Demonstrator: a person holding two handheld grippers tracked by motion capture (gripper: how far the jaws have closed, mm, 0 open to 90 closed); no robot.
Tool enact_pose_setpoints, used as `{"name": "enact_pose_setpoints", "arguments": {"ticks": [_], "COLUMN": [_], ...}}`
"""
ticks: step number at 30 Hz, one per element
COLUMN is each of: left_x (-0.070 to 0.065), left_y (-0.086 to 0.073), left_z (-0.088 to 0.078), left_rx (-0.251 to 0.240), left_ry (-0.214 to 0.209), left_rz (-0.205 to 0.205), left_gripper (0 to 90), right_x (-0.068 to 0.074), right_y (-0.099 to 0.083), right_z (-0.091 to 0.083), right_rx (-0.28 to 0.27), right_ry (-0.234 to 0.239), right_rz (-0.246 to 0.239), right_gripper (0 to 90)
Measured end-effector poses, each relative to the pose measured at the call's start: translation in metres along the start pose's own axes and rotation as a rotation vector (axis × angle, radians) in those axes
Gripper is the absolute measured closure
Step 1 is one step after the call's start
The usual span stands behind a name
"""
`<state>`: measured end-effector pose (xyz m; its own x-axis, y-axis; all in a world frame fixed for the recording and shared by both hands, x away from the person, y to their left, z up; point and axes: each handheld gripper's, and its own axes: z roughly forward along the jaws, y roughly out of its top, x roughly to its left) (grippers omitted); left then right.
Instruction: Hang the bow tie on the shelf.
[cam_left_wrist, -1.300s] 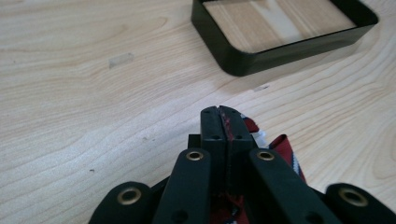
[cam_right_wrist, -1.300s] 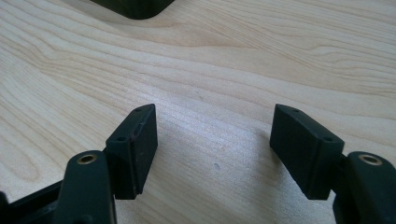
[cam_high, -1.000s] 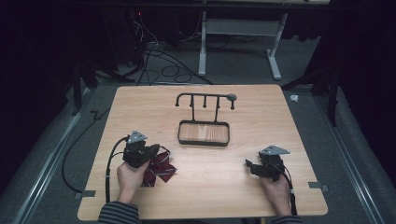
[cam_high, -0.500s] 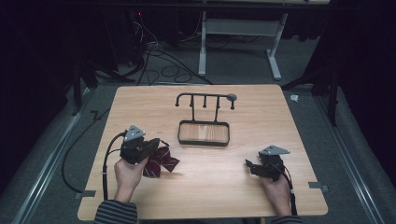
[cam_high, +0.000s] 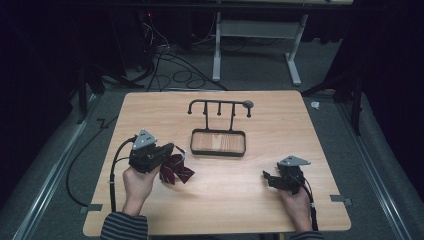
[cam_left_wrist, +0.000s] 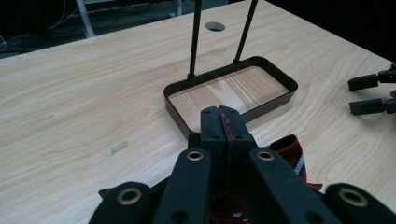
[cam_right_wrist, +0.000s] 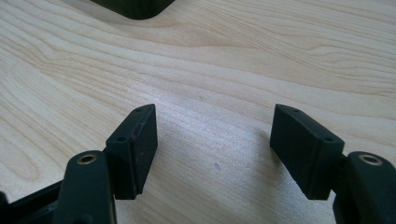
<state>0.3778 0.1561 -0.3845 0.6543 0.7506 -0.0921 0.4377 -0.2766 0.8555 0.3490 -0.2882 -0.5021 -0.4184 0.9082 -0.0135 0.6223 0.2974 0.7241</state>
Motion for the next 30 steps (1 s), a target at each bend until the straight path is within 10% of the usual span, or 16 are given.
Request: {"name": "enact_pose_setpoints", "arguments": {"ticks": [30], "left_x": [-0.006], "left_y": [0.020], "left_z": [0.000], "left_rx": [-0.037], "left_ry": [-0.066], "left_rz": [0.014], "left_gripper": [89.5], "right_x": [0.000], "right_y": [0.000], "right_z": [0.000], "right_rx": [0.000], "right_ry": [0.001], "right_rz": [-0.001], "right_gripper": [33.2]}}
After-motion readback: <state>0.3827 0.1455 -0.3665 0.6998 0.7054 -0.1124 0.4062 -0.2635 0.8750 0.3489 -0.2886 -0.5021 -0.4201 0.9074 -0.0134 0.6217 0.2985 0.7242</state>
